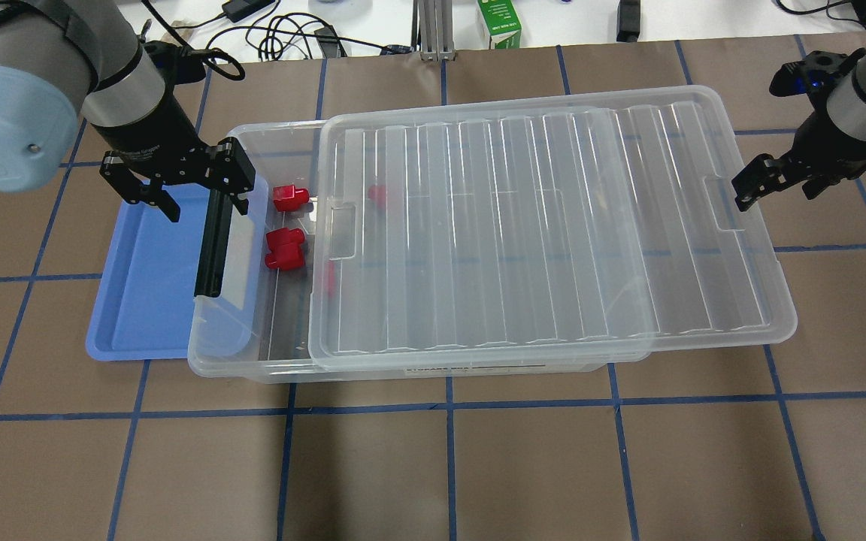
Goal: Place red block in blue tray from box
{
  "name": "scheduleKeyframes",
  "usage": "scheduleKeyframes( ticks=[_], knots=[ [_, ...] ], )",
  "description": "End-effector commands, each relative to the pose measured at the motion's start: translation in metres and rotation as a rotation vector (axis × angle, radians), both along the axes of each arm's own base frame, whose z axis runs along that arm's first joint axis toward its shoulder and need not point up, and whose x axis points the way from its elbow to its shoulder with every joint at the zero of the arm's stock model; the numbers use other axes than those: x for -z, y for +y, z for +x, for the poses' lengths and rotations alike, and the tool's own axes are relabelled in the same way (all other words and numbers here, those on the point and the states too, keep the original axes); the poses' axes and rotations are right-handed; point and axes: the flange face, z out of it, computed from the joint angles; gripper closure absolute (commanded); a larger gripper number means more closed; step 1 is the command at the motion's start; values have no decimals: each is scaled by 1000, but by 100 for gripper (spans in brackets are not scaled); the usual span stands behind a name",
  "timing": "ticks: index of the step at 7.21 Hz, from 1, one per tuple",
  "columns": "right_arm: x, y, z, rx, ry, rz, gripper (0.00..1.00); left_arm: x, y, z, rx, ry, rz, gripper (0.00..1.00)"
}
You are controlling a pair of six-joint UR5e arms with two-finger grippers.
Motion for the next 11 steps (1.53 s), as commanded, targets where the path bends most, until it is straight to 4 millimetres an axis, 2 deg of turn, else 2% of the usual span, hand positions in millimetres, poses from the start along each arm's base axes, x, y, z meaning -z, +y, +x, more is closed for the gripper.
scheduleKeyframes(
  ticks=[1, 2, 3, 4, 5, 6, 8, 9, 10, 11],
  knots=[
    [-4, 4, -21, -3, 4, -7, 0, 16, 2, -4, -14, 0, 34, 45],
    [0, 5, -27, -7, 4, 0, 0, 30, 8, -6, -26, -1, 62, 37],
    [-2, 10, -51, 31, 5, -3, 0, 37, 9, -6, -25, 1, 62, 45],
    [-3, 13, -63, 36, 5, -5, 0, 45, 14, -15, -12, -1, 74, 47],
    [-2, 14, -63, 36, 5, -4, 0, 51, 14, -33, 9, -5, 50, 48],
    [-1, 13, -64, 33, 6, -2, 0, 64, 13, -42, 6, -7, 52, 48],
    [-6, 14, -63, 40, 7, -8, 0, 92, 9, -43, 7, -8, 50, 46],
    [-16, 11, -60, 42, 11, -26, 0, 112, 9, -46, 9, -7, 59, 46],
    [-40, 11, -57, 37, 11, -33, 0, 126, 10, -51, 19, -7, 64, 46],
    [-74, 22, -50, 43, 8, -33, 0, 140, 7, -56, 27, 0, 54, 45]
  ],
)
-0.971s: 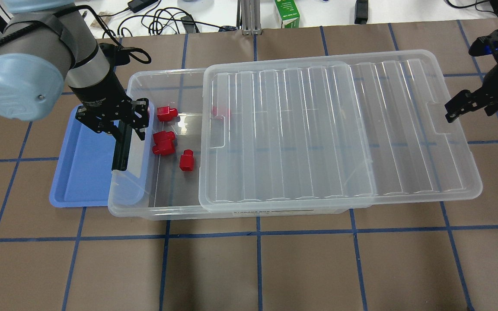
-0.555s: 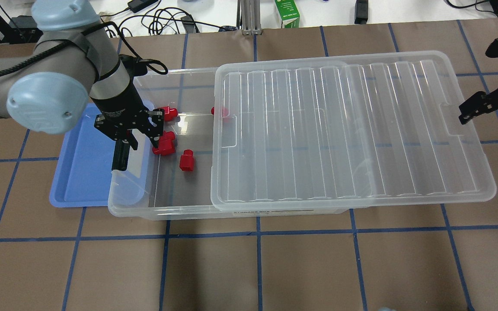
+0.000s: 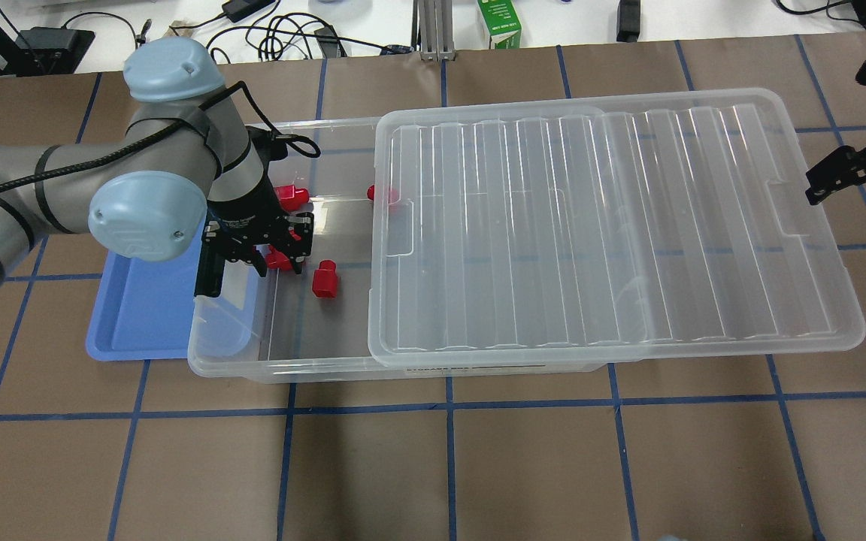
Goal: Place red block in blue tray from box
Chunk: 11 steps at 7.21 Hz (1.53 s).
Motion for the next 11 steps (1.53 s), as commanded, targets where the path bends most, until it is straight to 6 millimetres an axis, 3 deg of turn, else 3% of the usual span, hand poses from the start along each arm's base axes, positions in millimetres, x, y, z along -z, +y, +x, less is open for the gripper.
scheduleKeyframes(
  ticks=[1, 3, 6, 8, 10, 11],
  knots=[
    [-73, 25, 14, 9, 2, 13, 0, 31, -3, -11, 10, 33, -2, 45],
    [-143, 57, 32, 21, -9, 45, 0, 47, -12, -12, 10, 36, -16, 45],
    [-154, 57, 39, 54, -8, 53, 0, 73, -23, -13, 12, 36, -21, 45],
    [-154, 45, 111, 32, -8, 43, 0, 89, -25, -16, 15, 36, 4, 45],
    [-143, 36, 195, 86, -18, 43, 0, 93, -24, -17, 17, 36, 13, 35],
    [-133, 28, 235, 86, -12, 30, 0, 93, -24, -18, 20, 37, 13, 34]
  ],
)
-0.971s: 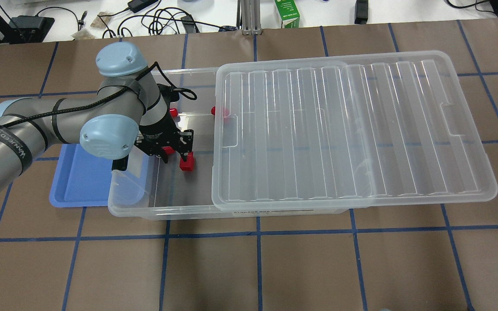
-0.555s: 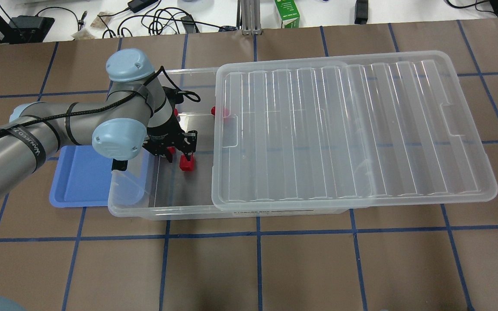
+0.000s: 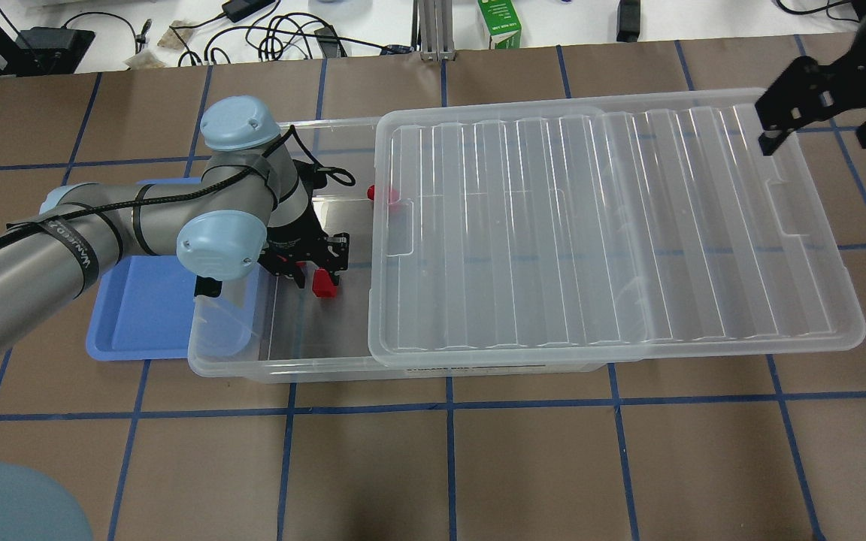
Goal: Place red block in blue tray from box
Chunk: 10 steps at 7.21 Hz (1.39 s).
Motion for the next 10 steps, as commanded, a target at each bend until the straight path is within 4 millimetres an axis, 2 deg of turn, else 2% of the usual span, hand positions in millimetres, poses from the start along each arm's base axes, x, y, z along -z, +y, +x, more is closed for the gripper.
scheduleKeyframes(
  ticks=[1, 5, 7, 8, 9, 10],
  knots=[
    [19, -16, 76, 33, 2, -23, 0, 2, 0, 0, 1, 1, 4, 34],
    [24, -17, 79, 24, 4, -22, 0, 19, -1, -2, 4, -2, 32, 36],
    [23, -17, 79, 21, 4, -20, 0, 18, -2, -4, 0, 22, 32, 94],
    [23, -17, 79, 21, 4, -18, 0, 15, -3, -5, -4, 31, 26, 100],
    [24, -17, 79, 19, 4, -20, 0, 10, -5, -5, -2, 28, 15, 100],
    [24, -17, 79, 19, 4, -20, 0, -7, -7, -3, -2, 25, -19, 100]
  ],
)
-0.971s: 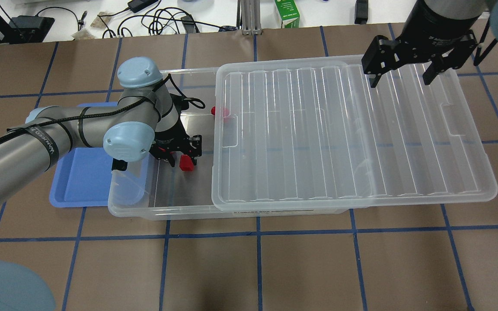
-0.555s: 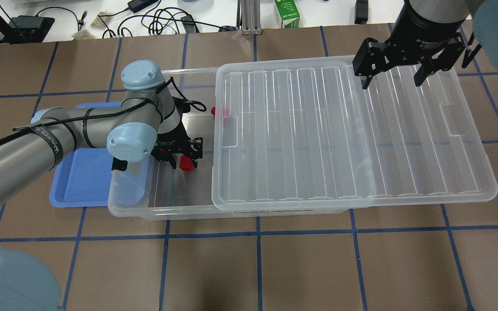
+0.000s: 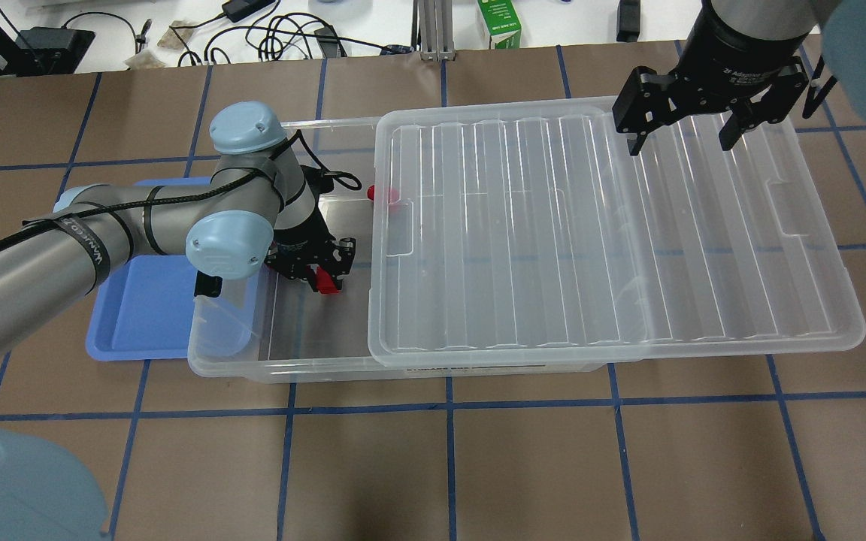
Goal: Place red block in blue tray from box
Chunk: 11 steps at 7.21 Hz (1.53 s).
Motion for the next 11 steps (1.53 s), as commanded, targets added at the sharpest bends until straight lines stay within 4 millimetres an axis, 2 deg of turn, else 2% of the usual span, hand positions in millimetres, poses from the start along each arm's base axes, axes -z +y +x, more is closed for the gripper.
scheduleKeyframes(
  ticks=[1, 4, 5, 6, 7, 8, 9, 10, 11],
  knots=[
    [-1, 1, 0, 5, -2, -2, 0, -46, -10, 3, -1, -5, -60, 100],
    [-3, -2, -1, 2, 1, -5, 0, -136, -13, 12, -13, -18, 10, 100],
    [-3, -1, -1, 3, 3, -4, 0, -165, -14, 18, -14, -45, -2, 100],
    [-3, -1, -1, 3, 3, -5, 0, -191, -15, 32, -30, -63, -19, 100],
    [-3, -1, -1, 3, 3, -5, 0, -212, -16, 61, -70, -62, -38, 100],
    [-4, -1, -1, 1, 3, -7, 0, -221, -20, 103, -91, -53, -55, 100],
    [-3, -1, -1, 3, 3, -5, 0, -218, -22, 161, -68, -34, -41, 100],
    [-3, -1, -1, 1, 3, -5, 0, -204, -19, 210, -73, -16, -14, 100],
    [-3, -1, -1, 1, 3, -5, 0, -190, -20, 246, -47, 7, 0, 100]
  ],
)
